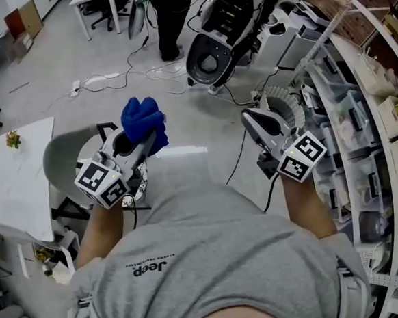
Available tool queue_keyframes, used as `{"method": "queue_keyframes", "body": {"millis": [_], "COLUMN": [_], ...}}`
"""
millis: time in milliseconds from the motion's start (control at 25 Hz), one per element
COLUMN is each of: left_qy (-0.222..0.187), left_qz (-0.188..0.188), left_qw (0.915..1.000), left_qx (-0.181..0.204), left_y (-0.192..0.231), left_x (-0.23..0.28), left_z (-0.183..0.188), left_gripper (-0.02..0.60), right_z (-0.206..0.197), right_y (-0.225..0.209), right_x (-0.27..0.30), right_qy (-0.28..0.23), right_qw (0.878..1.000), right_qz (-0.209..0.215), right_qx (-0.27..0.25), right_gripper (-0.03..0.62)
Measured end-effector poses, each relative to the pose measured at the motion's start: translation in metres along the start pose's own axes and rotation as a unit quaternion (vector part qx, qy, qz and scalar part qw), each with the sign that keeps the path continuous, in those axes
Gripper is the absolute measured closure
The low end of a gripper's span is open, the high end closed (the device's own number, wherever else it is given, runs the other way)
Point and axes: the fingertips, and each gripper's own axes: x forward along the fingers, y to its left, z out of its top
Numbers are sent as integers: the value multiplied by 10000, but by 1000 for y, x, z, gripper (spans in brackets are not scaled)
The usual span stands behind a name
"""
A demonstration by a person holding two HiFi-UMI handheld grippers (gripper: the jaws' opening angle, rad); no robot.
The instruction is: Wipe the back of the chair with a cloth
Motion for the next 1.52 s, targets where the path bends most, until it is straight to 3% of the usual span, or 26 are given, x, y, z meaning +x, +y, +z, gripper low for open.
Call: {"method": "queue_keyframes", "body": {"millis": [320, 640, 840, 1160, 1320, 1520], "left_qy": [96, 321, 381, 435, 549, 475], "left_qz": [-74, 111, 570, 1286, 1604, 1911], "left_qw": [9997, 9988, 9974, 9902, 9851, 9798], "left_qx": [-199, -342, -217, -327, -281, -345], "left_y": [80, 100, 105, 106, 113, 139], "left_x": [26, 87, 144, 239, 252, 234], "left_z": [3, -25, -33, -43, -51, -55], "left_gripper": [390, 390, 390, 390, 390, 390], "right_z": [-6, -27, -28, -15, -22, -25], "right_y": [-43, -112, -186, -297, -319, -308], "right_x": [65, 80, 87, 114, 141, 189], "right_qy": [161, 254, 168, 186, 267, 350], "right_qw": [9994, 9989, 9982, 9917, 9861, 9795], "right_qz": [-241, -54, 400, 1252, 1626, 1978], "right_qx": [198, 383, 410, 213, 219, 164], "right_gripper": [589, 589, 589, 589, 589, 589]}}
